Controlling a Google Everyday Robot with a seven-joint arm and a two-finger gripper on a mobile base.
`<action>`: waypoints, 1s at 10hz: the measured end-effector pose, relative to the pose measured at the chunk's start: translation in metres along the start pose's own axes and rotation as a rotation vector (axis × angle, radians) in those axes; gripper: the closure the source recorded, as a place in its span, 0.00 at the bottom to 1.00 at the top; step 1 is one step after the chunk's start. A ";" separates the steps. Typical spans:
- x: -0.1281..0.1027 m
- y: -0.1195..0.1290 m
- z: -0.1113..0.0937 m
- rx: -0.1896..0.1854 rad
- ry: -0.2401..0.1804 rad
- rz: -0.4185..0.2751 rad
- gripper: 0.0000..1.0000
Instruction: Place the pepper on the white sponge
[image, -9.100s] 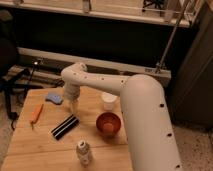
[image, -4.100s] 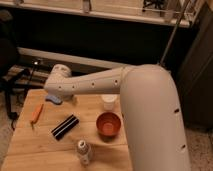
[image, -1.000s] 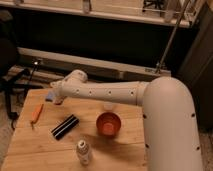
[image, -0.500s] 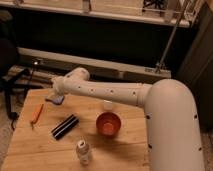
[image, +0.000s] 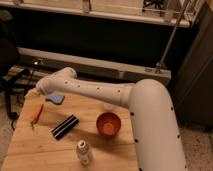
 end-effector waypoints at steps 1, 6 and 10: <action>0.003 -0.005 0.007 0.017 0.004 0.039 0.33; -0.002 -0.011 0.013 -0.006 -0.065 0.084 0.33; 0.006 -0.015 0.017 0.008 -0.082 0.159 0.33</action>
